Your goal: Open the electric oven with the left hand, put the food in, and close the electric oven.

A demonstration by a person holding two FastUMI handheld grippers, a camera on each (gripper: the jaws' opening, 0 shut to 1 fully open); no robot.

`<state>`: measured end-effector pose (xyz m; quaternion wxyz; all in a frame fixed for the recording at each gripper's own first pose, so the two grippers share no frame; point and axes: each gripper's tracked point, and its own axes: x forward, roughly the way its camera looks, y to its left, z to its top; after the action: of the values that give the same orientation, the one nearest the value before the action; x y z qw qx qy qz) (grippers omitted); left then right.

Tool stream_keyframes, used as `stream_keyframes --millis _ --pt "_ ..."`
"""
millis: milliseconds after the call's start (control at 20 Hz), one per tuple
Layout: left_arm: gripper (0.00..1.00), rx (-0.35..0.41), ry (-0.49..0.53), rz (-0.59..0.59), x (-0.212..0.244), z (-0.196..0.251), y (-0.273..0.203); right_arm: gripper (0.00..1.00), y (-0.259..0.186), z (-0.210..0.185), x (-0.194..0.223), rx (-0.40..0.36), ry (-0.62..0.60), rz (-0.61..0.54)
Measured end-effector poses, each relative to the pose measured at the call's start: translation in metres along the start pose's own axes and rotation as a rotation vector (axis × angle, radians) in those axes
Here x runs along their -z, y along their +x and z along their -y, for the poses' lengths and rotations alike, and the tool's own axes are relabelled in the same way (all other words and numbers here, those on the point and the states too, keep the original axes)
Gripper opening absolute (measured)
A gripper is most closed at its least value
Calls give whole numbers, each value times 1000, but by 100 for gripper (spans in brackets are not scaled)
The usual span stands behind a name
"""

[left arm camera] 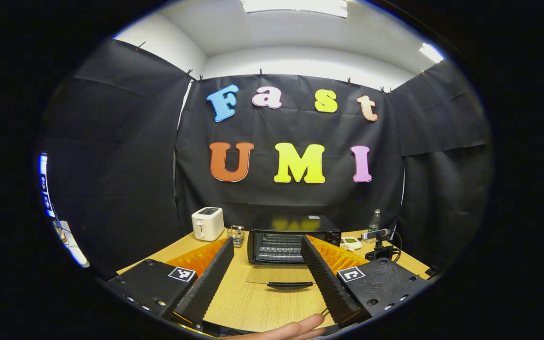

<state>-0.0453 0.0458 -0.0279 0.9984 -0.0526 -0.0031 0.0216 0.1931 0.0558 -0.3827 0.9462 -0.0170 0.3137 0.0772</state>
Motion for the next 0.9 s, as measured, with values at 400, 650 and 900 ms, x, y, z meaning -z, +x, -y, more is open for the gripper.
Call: stream_keyframes --millis 400,650,900 --pt "94 8 35 -14 6 -1 -4 87 0 6 2 8 90 -11" --pt "94 6 17 -13 10 -6 -8 80 -23 -15 -18 -33 136 73" --pt "94 -1 22 -16 13 -14 -11 78 -31 -73 -41 -129 187 130"
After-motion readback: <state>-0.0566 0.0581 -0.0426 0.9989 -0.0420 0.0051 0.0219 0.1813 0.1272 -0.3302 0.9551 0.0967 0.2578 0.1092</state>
